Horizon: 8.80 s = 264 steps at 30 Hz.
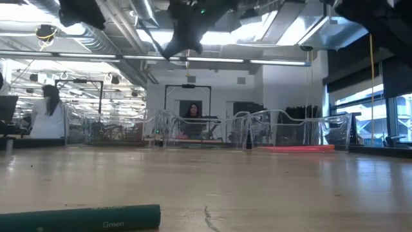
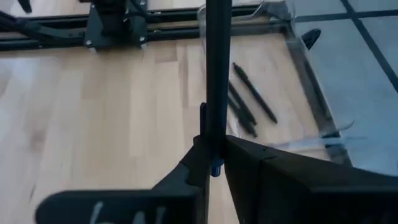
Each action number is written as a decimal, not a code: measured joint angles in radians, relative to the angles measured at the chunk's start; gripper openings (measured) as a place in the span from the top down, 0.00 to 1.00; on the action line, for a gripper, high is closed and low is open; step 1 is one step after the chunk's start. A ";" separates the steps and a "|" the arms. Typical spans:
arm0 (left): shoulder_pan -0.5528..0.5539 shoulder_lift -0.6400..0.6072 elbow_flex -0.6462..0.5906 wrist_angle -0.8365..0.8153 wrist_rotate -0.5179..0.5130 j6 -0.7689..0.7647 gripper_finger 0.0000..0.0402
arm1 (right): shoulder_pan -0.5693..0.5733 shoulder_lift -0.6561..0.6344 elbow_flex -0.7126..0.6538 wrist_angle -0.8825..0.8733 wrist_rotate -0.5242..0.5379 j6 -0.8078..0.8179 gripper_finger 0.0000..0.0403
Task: Sort crayons/erasers/pens/pencils in bins
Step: Put the black pen into the left transparent bin, then put the green crayon into the middle transparent bin
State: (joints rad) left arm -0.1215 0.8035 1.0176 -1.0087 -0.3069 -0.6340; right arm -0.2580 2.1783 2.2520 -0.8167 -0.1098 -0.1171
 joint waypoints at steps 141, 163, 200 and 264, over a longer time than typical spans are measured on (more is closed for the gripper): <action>-0.367 0.490 -0.001 0.176 0.239 0.228 0.81 | 0.436 -0.217 -0.222 -0.489 0.002 0.061 0.66; -0.567 0.470 -0.001 0.172 0.077 0.006 0.82 | 0.696 -0.217 -0.690 0.321 0.089 0.168 0.66; -0.658 0.372 -0.001 0.167 -0.184 -0.299 0.82 | 0.709 0.112 -0.404 0.281 -0.048 0.142 0.66; -0.658 0.373 -0.001 0.166 -0.190 -0.299 0.82 | 0.748 0.209 -0.407 0.282 0.103 0.032 0.78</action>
State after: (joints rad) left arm -0.7799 1.1767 1.0168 -0.8429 -0.4969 -0.9329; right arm 0.4904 2.3878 1.8446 -0.5350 -0.0067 -0.0848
